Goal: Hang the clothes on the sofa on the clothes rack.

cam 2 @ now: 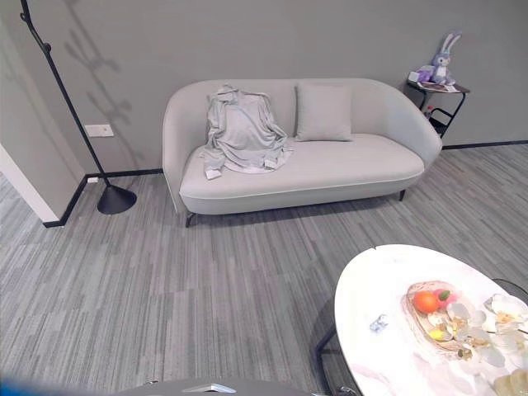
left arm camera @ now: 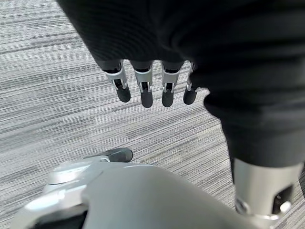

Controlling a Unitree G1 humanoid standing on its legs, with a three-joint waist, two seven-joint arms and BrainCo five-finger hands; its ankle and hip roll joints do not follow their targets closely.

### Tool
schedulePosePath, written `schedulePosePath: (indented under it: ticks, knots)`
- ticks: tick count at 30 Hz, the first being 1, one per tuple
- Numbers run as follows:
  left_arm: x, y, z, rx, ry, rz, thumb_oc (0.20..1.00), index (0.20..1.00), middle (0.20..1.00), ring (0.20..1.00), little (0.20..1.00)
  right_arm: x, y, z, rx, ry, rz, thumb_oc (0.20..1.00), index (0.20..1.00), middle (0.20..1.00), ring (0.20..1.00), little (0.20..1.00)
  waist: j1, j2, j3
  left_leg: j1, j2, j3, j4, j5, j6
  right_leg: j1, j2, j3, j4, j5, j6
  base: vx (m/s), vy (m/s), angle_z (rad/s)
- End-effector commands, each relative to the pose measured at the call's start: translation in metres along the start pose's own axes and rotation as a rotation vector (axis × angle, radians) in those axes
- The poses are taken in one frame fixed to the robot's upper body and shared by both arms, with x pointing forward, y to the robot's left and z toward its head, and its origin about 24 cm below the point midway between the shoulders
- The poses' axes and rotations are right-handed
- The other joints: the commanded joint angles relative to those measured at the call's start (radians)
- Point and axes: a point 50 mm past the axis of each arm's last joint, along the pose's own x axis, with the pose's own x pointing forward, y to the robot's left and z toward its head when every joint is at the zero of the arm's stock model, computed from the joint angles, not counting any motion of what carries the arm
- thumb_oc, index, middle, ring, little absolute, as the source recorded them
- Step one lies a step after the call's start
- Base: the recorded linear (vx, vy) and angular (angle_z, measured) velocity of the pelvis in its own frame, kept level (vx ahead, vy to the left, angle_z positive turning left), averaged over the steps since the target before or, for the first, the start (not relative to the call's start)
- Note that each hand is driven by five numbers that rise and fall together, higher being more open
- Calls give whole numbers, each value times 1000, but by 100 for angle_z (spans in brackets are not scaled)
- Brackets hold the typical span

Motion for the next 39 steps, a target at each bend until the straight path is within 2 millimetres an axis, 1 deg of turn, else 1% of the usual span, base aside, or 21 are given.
schedulePosePath:
  ticks: [1, 13, 21, 33, 39]
  knots:
    - [5, -2, 38, 9, -98, -2, 1000, 1000, 1000, 1000, 1000, 3, -13, 32, -20, -96, -40, 1000, 1000, 1000, 1000, 1000, -10, 19, 29, 5, -5, -12, 11, -33, -31, 10, -24, -21, 18, -66, 95, 0, 0, 0]
    - [6, -3, 39, 24, -96, 1, 1000, 1000, 1000, 1000, 1000, 3, -14, 34, -34, -103, -47, 1000, 1000, 1000, 1000, 1000, -15, 17, 29, 4, -4, -6, 11, -35, -31, 5, -24, -11, 18, -63, 95, 0, 1, -1]
    - [6, -3, 40, 34, -97, 2, 1000, 1000, 1000, 1000, 1000, 3, -12, 34, -43, -102, -40, 1000, 1000, 1000, 1000, 1000, -10, 15, 26, 4, -7, -4, 11, -36, -29, 6, -25, -12, 18, -64, 97, -3, 0, -1]
    - [5, -4, 32, 41, -71, -5, 1000, 1000, 1000, 1000, 1000, 3, -12, 35, -42, -105, -36, 1000, 1000, 1000, 1000, 1000, -6, 17, 28, 6, -9, -6, 11, -38, -28, 9, -31, -18, 18, -63, 100, 0, 0, 0]
    - [5, -3, 36, 40, -82, -3, 1000, 1000, 1000, 1000, 1000, 3, -12, 38, -45, -116, -35, 1000, 1000, 1000, 1000, 1000, -8, 15, 30, 7, -9, -5, 11, -40, -29, 10, -30, -18, 18, -65, 100, 3, -9, 0]
